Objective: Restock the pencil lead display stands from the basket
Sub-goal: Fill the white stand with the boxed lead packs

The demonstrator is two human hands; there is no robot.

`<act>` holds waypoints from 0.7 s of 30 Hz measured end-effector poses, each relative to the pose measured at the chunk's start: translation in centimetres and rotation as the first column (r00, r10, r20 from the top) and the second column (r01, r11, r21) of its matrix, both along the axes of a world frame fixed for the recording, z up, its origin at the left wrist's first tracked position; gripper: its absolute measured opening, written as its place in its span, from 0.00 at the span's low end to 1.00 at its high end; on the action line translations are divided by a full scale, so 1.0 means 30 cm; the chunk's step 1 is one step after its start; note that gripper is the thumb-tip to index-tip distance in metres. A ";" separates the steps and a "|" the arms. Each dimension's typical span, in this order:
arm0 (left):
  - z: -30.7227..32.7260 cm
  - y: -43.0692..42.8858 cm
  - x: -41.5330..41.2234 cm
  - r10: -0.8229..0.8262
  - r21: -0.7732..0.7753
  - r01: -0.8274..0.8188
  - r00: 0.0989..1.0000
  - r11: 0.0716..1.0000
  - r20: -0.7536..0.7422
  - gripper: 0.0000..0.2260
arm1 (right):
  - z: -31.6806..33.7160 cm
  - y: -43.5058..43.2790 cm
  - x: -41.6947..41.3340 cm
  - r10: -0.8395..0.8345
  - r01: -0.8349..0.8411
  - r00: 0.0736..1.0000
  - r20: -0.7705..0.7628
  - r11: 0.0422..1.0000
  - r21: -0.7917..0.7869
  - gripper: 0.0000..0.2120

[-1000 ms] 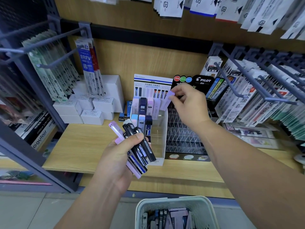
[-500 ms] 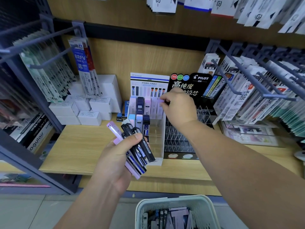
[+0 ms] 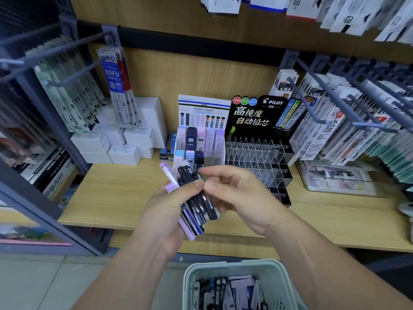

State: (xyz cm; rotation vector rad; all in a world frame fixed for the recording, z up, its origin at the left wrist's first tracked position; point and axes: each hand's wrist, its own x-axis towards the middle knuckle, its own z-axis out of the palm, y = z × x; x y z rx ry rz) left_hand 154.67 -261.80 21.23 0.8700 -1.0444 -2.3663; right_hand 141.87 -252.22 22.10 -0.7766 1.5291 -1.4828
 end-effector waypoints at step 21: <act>-0.008 0.006 0.005 0.004 -0.088 0.006 0.993 0.996 0.121 0.15 | -0.005 0.033 0.001 -0.097 0.102 0.994 -0.043 0.985 0.141 0.08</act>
